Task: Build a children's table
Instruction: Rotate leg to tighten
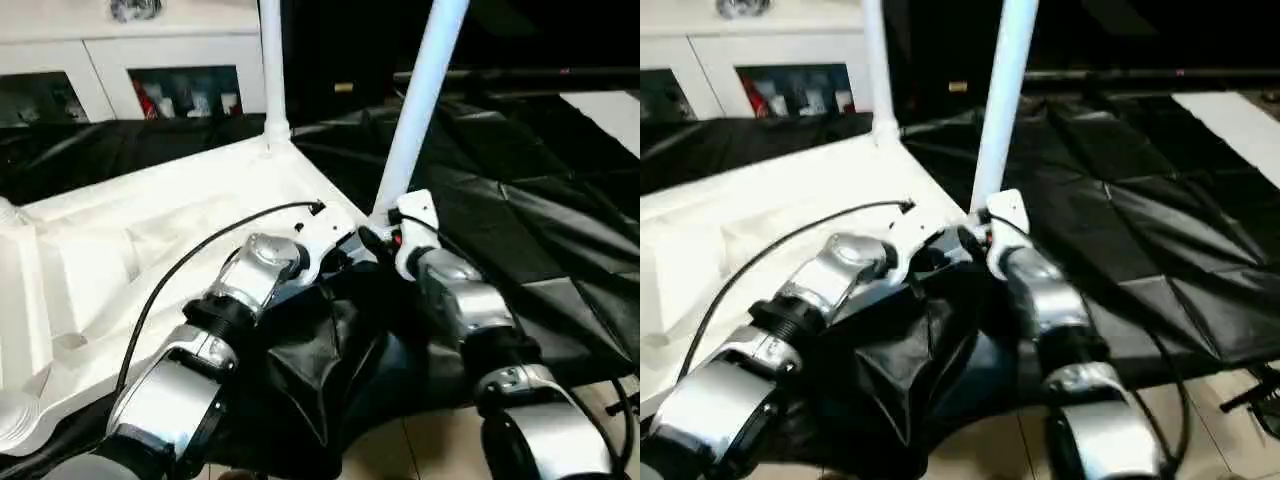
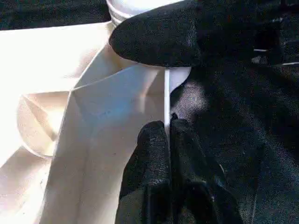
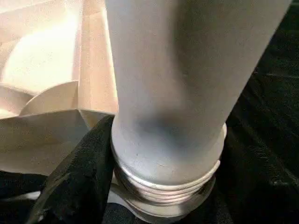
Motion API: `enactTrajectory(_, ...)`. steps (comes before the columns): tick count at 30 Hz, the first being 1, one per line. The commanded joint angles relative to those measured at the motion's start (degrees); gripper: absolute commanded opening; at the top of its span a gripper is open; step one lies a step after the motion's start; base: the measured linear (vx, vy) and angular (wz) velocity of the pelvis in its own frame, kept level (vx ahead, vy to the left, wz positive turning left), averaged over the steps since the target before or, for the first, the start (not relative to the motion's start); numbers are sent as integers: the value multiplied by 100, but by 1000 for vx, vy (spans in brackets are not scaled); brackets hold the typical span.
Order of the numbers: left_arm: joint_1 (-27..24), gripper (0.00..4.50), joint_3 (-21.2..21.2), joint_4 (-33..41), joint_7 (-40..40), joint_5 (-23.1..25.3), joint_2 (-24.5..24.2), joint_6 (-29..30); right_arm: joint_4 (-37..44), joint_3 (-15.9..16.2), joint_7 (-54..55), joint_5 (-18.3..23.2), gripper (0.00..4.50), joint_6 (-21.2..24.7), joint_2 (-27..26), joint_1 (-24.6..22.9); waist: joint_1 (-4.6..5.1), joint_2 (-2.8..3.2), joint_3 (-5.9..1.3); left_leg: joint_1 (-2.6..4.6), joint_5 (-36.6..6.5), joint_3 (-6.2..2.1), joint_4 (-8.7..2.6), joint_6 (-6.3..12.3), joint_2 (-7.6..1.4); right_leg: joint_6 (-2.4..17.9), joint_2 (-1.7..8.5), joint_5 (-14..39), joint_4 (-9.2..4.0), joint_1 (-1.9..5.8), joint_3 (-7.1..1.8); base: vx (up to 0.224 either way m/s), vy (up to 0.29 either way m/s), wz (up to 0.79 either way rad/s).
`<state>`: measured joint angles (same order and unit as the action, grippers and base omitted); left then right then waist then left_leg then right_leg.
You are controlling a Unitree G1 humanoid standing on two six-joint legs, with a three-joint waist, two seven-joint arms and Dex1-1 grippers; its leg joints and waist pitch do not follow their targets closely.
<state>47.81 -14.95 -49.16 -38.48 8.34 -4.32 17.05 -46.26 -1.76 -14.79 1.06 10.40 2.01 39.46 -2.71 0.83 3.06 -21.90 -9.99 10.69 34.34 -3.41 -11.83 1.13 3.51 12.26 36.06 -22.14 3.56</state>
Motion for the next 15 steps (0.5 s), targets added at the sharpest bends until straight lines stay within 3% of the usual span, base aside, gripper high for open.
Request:
enactTrajectory(1,252,0,-25,52,94,-29,255,-260,-251,294,-285,53,330,113,-460,-51,5,36,-397,122,-960,-88,-382,130,-148,1425,452,240,-458,284,-275,0,0,0)
enactTrajectory(6,177,0,-60,62,-94,-104,190,-499,-275,357,-330,-1,372,-46,-390,24,21,45,-398,116,-958,-90,-381,166,-147,1459,456,150,-453,285,-274,0,0,0)
enactTrajectory(9,33,0,-56,206,-310,-119,67,-590,-59,326,-483,-1,372,-54,-213,-25,32,40,-396,115,-975,-91,-387,185,-153,1474,459,167,-454,285,-275,0,0,0)
enactTrajectory(15,-238,0,-70,443,-805,-207,-211,-957,796,487,-1192,1,372,172,363,-456,13,14,-428,86,-531,-85,-355,471,-158,1547,457,-639,-378,331,-270,0,0,0)
